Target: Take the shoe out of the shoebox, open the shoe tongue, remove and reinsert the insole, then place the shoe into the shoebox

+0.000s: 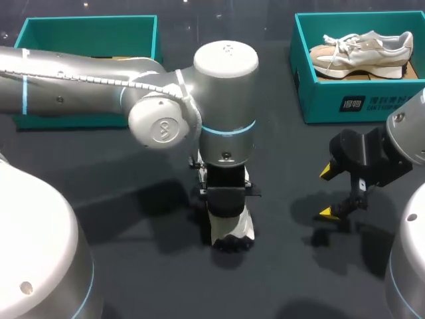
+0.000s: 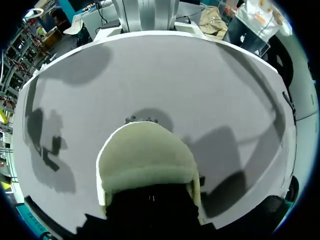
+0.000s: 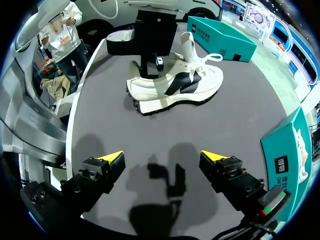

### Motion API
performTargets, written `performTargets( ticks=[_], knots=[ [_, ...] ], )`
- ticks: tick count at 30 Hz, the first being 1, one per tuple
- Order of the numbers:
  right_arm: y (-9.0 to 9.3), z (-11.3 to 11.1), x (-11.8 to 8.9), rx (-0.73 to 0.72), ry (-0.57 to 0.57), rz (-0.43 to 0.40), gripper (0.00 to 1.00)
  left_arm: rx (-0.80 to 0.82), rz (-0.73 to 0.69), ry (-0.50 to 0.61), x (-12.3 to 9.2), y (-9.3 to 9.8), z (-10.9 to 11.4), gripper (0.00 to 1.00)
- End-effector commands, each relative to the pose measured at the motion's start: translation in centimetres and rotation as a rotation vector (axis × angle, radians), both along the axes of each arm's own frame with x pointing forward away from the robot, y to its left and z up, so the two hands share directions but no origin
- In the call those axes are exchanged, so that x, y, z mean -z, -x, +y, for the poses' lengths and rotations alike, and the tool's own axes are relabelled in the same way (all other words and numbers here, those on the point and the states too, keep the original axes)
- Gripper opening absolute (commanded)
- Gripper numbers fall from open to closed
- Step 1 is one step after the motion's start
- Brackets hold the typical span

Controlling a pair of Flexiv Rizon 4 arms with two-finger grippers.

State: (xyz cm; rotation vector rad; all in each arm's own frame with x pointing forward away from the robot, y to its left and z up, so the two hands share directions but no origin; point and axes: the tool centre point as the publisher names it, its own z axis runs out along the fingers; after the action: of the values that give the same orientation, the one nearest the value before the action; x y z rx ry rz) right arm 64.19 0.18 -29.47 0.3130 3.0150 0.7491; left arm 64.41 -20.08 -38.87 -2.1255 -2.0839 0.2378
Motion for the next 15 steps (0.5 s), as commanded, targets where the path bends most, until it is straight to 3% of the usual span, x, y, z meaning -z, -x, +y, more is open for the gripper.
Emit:
performTargets(
  ticks=[1,7,11,15],
  knots=[
    [0.2,0.0,0.0,0.002,0.002,-0.003,1.00,-0.023,-0.006,-0.038,3.3,-0.5,-1.3,0.00],
    [0.2,0.0,0.0,0.002,0.002,-0.003,1.00,-0.102,-0.076,0.028,2.7,-2.6,-1.2,0.00],
    [0.2,0.0,0.0,0.002,0.002,-0.003,1.00,-0.121,-0.084,0.101,0.0,-3.3,-1.2,0.00],
    [0.2,0.0,0.0,0.002,0.002,-0.003,1.00,-0.102,-0.029,0.165,-2.0,-2.9,-1.5,0.00]
  ],
)
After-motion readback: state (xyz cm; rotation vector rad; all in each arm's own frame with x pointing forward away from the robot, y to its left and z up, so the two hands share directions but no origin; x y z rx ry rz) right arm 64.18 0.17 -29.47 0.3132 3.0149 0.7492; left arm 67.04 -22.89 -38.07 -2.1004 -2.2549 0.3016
